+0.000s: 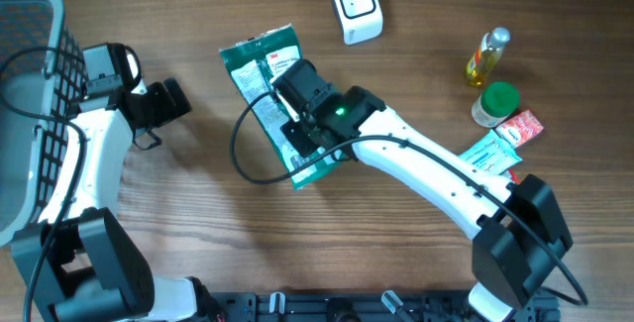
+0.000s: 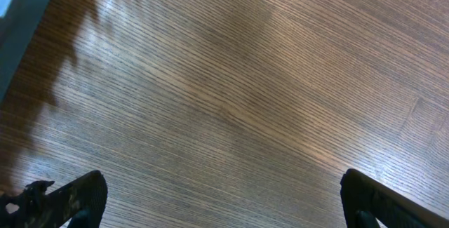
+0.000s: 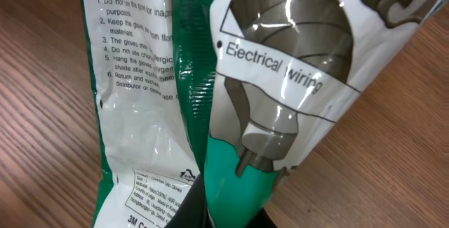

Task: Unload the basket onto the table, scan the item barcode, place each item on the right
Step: 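Lift the glove pack and carry it toward the scanner, then raise the glove pack up to the white scanner with the right gripper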

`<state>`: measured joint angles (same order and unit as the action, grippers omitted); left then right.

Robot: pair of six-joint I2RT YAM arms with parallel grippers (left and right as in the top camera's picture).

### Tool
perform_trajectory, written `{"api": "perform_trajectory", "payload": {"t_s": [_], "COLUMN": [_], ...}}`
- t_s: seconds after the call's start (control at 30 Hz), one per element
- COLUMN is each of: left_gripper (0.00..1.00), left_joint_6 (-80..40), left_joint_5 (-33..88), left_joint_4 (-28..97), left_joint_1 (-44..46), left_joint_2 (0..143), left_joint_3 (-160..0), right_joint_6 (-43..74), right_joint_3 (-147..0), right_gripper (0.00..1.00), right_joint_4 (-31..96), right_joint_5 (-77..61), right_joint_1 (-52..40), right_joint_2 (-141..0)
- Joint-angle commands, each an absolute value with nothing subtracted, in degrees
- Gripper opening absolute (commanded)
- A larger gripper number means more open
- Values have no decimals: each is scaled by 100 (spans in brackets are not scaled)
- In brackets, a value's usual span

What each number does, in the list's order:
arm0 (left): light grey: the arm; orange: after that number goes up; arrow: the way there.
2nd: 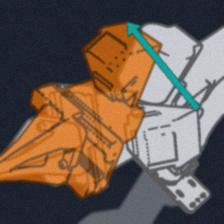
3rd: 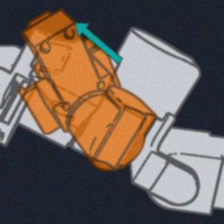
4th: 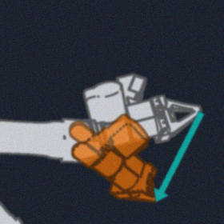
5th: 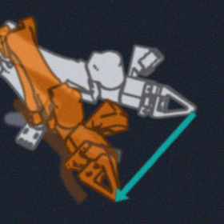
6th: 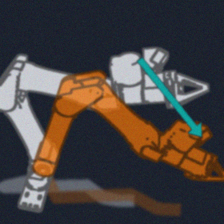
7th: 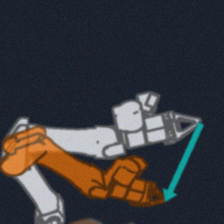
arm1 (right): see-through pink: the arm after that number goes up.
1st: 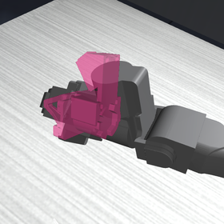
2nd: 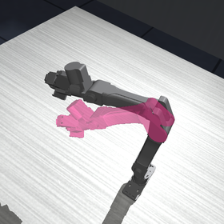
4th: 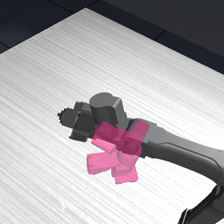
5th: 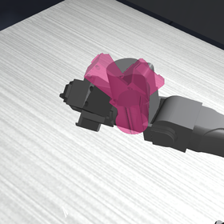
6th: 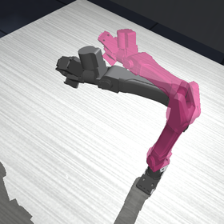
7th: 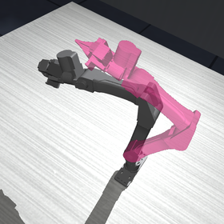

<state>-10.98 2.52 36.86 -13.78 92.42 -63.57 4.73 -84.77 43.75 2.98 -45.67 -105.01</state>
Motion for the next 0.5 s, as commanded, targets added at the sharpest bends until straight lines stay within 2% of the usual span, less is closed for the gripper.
{"api": "perform_trajectory", "payload": {"t_s": [0.0,0.2,0.47], "left_gripper": [100,100,100], "left_joint_6": [-1028,-1028,-1031], "left_joint_5": [298,298,316], "left_joint_4": [3684,3684,3459], "left_joint_1": [-1404,-1404,-1404], "left_joint_2": [9262,9262,9262], "left_joint_3": [-6351,-6351,-6351], "right_joint_6": [561,283,-150], "right_joint_3": [-8468,-8468,-8468], "right_gripper": [4,4,4], "right_joint_4": [4357,4370,4766], "right_joint_5": [239,-224,-1313], "right_joint_1": [-4534,-4484,-3802], "right_joint_2": [-10554,-10551,-10551]}}
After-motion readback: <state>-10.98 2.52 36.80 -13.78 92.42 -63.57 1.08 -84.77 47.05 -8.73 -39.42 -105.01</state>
